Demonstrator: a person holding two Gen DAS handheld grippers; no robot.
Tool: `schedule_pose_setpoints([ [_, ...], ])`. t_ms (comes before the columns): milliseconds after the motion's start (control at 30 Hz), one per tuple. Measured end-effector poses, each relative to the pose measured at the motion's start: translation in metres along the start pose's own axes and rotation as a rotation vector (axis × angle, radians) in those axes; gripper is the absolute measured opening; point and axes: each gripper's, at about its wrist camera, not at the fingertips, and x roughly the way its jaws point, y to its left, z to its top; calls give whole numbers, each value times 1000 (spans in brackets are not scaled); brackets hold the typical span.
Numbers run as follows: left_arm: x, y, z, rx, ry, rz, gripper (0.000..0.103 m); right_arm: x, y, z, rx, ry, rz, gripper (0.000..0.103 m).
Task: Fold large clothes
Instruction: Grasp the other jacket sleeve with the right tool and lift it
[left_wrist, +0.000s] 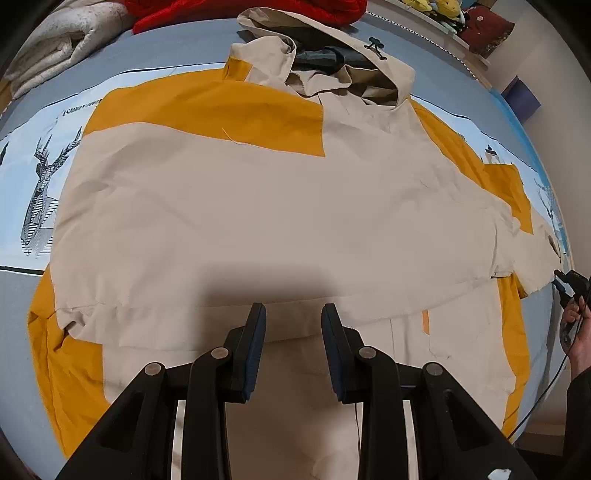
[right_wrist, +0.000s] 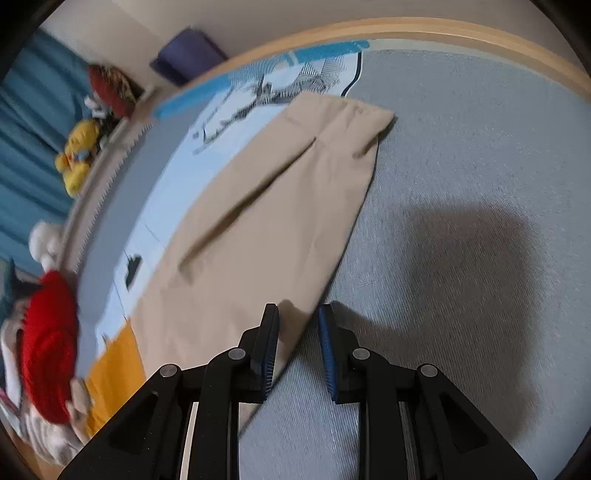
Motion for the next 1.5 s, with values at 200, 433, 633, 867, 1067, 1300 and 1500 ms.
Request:
schedule_pose_setpoints([
  [200, 4, -3, 1, 5, 9, -8, 28, 9, -13, 15, 93, -18, 73, 25],
  [433, 3, 0, 2, -3, 2, -2, 28, 6, -12, 17, 113, -46, 68, 25],
  [633, 0, 3, 2, -9, -7, 8, 28, 1, -6, 11, 107, -61, 45, 22],
  [867, -10, 1, 4, -22, -30, -8, 28, -10, 7, 8, 44, -123, -5, 4],
  [1067, -18, -1, 4, -22, -43, -27, 28, -35, 45, -6, -67, -242, -74, 2],
  [1300, -37, 11, 7, -49, -74, -50, 28, -89, 149, -45, -291, -358, -30, 2],
  [1500, -54, 21, 8, -71, -101, -76, 28, -143, 280, -151, -581, -307, 183, 2],
])
